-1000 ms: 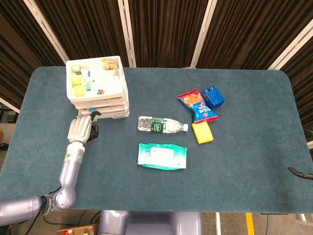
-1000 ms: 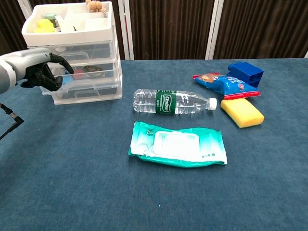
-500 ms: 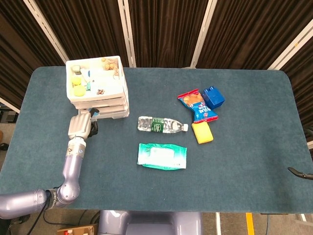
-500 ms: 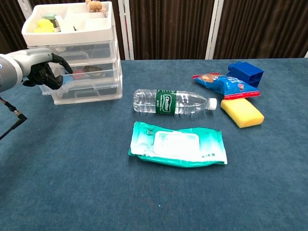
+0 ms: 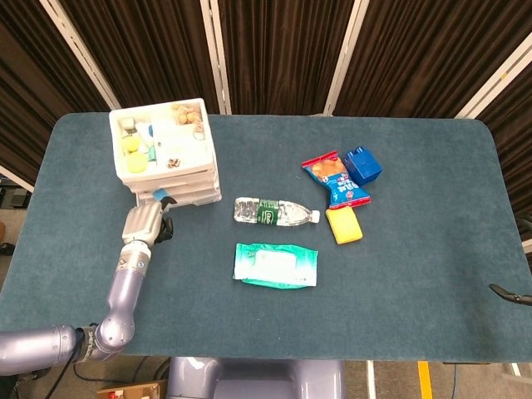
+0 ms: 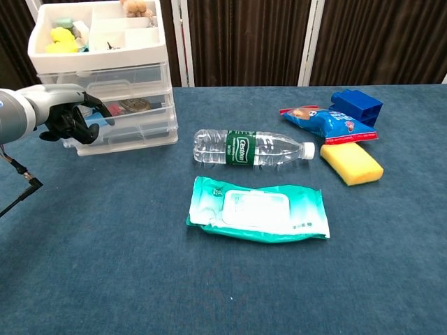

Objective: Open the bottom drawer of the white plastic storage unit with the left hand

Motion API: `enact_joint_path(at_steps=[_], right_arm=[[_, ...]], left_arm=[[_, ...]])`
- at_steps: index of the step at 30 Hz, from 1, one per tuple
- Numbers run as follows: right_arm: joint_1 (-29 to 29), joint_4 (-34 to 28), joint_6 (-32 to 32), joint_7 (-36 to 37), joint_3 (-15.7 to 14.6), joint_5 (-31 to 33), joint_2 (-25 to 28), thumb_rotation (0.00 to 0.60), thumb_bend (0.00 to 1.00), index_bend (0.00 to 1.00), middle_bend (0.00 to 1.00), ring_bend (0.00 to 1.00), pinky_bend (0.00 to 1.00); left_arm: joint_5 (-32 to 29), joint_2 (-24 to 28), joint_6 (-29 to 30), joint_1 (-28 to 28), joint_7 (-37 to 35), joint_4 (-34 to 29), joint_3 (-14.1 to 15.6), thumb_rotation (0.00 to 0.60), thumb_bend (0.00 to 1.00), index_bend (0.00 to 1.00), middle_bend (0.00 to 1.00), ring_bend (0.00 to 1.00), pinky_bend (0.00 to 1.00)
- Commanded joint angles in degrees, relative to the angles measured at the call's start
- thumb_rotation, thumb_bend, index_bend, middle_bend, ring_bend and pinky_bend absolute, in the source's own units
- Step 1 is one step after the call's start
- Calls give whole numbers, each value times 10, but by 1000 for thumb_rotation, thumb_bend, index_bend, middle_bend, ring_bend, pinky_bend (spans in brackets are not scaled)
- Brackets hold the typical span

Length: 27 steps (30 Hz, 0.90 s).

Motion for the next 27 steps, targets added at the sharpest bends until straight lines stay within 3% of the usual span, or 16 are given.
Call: enact_joint_path(at_steps=[1, 27], right_arm=[[0, 0, 0, 0, 0, 0, 0, 600, 124, 0, 0, 0, 0], [-1, -2, 3, -1, 0, -1, 0, 600, 124, 0, 0, 0, 0]], left_arm=[[13, 10, 3, 7, -10, -23, 10, 600, 689, 276, 988, 947, 914], [83, 52, 2, 34, -63, -113, 61, 600, 689, 281, 987, 947, 913]])
